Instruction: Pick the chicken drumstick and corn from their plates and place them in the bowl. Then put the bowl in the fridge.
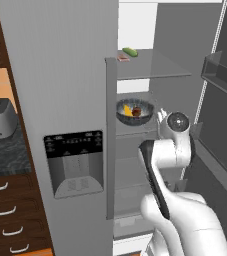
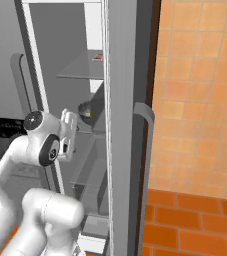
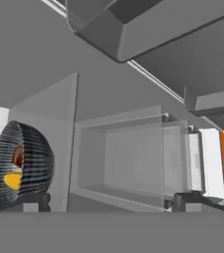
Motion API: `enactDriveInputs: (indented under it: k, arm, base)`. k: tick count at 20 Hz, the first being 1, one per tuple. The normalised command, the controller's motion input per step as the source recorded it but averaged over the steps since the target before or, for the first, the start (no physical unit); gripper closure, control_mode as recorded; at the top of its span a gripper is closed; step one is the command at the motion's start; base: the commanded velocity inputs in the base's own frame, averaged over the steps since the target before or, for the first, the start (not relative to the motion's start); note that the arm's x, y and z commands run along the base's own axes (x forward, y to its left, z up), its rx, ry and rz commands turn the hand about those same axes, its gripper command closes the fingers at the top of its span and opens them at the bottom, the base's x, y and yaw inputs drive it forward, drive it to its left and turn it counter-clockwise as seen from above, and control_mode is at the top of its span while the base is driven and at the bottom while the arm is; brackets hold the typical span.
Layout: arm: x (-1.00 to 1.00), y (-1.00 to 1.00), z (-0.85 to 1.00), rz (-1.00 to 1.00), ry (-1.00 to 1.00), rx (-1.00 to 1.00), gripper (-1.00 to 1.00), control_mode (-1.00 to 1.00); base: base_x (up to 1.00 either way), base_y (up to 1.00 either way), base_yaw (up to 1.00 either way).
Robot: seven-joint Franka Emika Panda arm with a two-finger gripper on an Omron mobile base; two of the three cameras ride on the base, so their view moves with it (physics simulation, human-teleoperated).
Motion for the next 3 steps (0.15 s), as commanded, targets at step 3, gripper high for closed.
enactDriveInputs:
  k: [3]
  arm:
    - [-1.00,0.03,-0.02,0.00,-0.09,0.00,-1.00,-1.00]
  base:
    - [0.00,0.00,0.00]
